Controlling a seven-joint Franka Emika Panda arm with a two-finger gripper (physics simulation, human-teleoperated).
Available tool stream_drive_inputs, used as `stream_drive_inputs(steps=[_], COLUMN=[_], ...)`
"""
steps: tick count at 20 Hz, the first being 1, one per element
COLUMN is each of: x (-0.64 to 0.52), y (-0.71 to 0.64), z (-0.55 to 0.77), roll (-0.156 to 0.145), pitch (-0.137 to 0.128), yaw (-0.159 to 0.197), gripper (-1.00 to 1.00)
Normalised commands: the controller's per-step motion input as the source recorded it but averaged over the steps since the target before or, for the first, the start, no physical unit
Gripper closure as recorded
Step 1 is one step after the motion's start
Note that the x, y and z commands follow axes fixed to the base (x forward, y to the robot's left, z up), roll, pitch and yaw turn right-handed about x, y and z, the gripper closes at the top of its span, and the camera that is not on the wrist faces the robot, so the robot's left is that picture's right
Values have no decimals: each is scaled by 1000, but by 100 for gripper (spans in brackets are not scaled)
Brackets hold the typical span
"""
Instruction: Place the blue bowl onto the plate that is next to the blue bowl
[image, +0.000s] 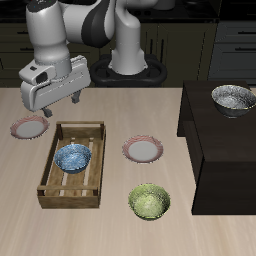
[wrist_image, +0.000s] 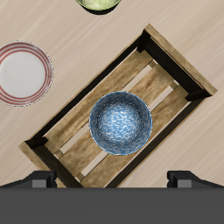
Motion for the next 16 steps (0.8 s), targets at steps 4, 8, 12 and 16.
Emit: stream_drive_inputs(steps=[4,8,12,16], x=[47,76,40,183], y=[-17,-64,-13,93], z=[-181,-214,-78,-433], roll=[-11,-11,-4,-7], pitch=[10,22,2,30], yaw=[2,7,1,15], gripper=[-100,-100,-100,-100])
